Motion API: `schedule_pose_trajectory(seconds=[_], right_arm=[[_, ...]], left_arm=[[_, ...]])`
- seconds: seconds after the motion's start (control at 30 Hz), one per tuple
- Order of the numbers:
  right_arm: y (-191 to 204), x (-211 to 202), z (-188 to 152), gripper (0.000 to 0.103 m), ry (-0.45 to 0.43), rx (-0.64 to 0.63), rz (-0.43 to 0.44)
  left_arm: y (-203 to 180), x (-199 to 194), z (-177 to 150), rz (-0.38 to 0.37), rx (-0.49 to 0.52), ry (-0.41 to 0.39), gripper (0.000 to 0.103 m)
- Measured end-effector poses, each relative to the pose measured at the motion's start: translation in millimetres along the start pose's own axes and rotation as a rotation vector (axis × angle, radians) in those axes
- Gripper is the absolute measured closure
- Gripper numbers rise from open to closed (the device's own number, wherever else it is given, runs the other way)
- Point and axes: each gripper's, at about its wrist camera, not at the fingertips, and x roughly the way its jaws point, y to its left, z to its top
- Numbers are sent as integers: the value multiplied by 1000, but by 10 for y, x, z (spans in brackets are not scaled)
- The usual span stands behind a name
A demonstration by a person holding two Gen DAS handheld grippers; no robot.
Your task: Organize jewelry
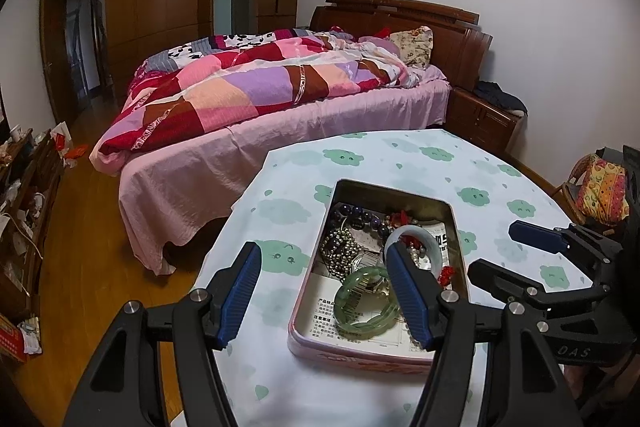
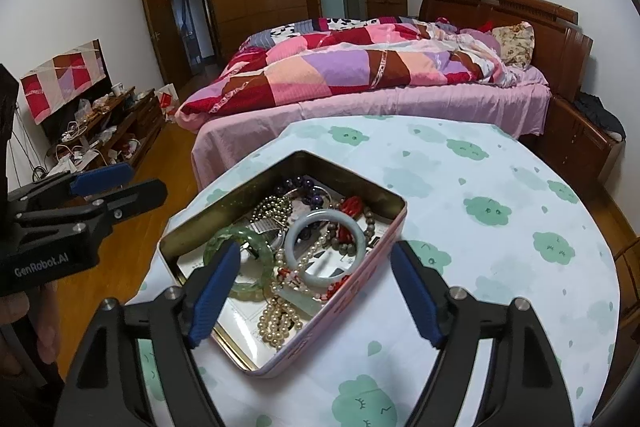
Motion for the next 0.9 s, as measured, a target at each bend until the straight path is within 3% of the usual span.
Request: schedule_pose_trajectory(seconds=[0.9], right_arm=[[-2,-35,16,18,-4,-1,-5]], left_arm=[[26,1,1,11,-3,6,37]])
